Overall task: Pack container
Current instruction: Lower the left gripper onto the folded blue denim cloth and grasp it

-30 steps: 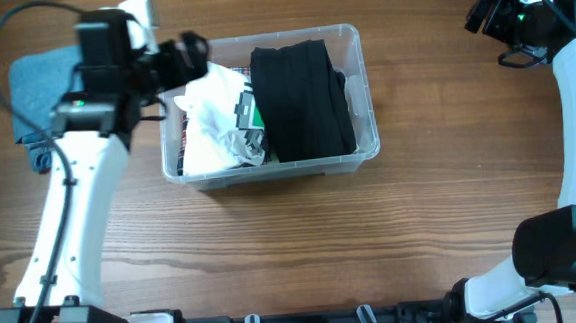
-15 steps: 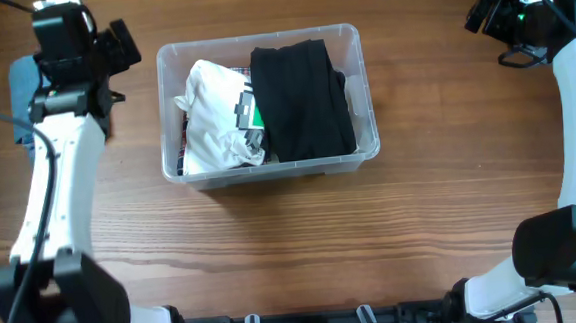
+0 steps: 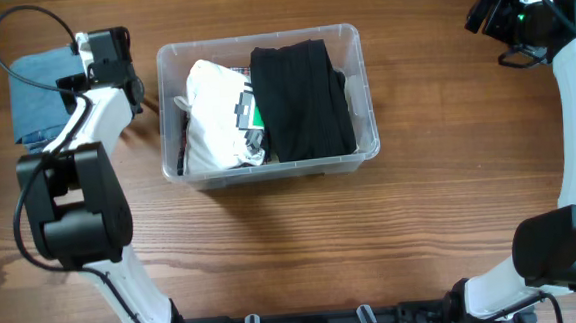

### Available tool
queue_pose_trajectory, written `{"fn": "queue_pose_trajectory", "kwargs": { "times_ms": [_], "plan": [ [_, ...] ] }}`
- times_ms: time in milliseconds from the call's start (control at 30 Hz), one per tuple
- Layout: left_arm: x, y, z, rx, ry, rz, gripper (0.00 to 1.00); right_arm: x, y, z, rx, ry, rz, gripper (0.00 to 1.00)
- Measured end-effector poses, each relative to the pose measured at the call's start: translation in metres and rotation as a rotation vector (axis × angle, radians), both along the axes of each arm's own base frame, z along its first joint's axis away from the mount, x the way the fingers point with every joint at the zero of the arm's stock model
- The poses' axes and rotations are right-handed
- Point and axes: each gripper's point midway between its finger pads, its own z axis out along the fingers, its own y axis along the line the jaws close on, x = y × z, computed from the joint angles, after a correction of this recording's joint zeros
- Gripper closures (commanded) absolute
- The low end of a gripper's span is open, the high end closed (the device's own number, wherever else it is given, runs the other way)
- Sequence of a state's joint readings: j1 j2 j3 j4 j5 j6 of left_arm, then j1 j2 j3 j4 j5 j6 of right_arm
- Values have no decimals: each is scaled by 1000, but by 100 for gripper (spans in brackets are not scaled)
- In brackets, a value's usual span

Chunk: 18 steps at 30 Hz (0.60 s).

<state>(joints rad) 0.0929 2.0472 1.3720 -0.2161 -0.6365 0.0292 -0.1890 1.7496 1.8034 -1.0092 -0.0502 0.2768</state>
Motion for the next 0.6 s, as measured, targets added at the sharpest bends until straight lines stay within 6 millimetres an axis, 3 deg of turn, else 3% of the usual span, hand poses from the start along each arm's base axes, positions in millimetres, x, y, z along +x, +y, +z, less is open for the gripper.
{"fn": "queue_pose_trajectory", "kwargs": {
  "times_ms": [233, 400, 600],
  "plan": [
    [-4, 13, -46, 103, 131, -2, 0, 0, 0, 0, 0, 0, 0, 0],
    [-9, 29, -45, 116, 141, 26, 0, 0, 0, 0, 0, 0, 0, 0],
    [-21, 61, -46, 109, 142, 91, 0, 0, 0, 0, 0, 0, 0, 0]
  ]
}}
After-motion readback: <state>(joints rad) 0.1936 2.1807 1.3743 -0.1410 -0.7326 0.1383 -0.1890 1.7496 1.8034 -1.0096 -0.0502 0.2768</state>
